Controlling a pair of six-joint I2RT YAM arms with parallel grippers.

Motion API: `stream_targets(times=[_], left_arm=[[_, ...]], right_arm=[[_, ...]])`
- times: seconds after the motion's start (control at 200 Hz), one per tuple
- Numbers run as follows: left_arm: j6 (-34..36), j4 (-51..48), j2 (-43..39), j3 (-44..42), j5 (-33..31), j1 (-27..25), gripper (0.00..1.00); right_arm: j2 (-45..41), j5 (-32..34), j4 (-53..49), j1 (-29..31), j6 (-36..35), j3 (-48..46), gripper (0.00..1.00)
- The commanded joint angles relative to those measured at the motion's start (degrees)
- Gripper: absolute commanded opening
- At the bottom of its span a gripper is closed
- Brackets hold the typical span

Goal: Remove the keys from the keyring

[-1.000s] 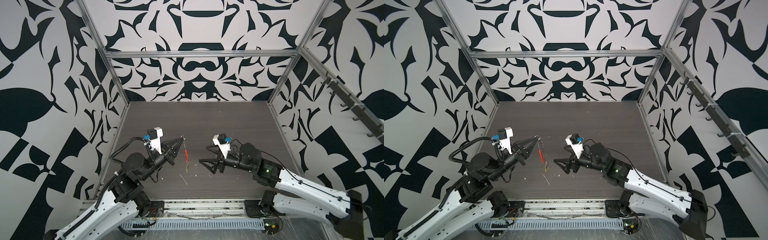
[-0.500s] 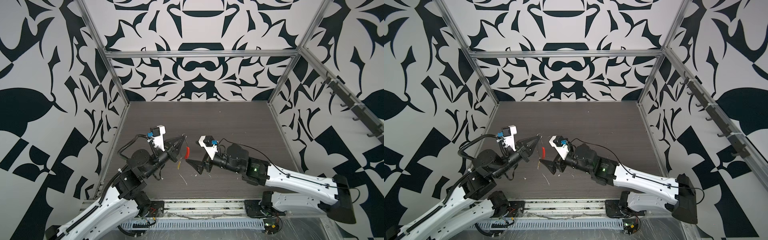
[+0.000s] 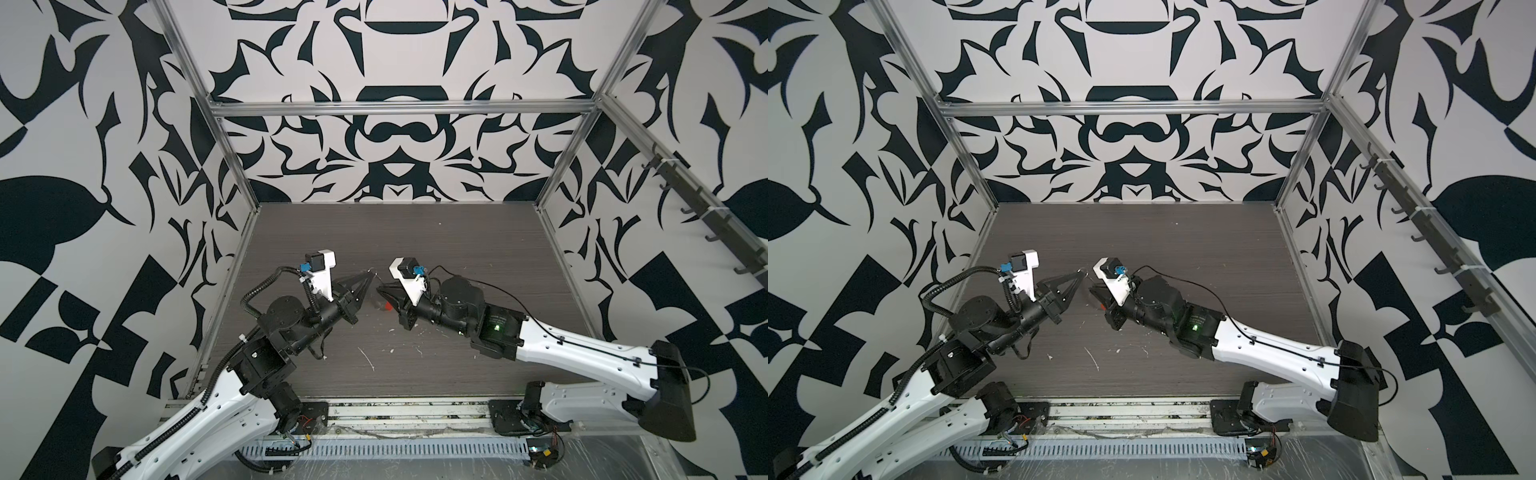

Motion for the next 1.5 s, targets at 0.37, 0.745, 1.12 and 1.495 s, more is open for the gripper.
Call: stream_targets(times=[0.37,0.745,1.12,1.495], left_arm=[[8.7,-5.0,-4.3,0.7,5.6,0.0,0.74],[9.7,-4.7,-4.0,-1.4,11.8,0.0,0.75],[8.3,-3.1,1.4,0.6,18.8,0.1,0.55],[2.6,1.6,3.4,0.5,17.9,0.0,0.09]], right_arm=[[-3.7,-30.5,-12.6,-20.1,9.4,6.4,0.00],[-5.5,-54.7,-12.0,-25.9,10.4,8.5,0.00],[-4.2,-60.0,-8.7,-25.9,12.0,8.5,0.00],[-3.7,-56.2,-7.8,-25.9,13.6,7.6,0.00]])
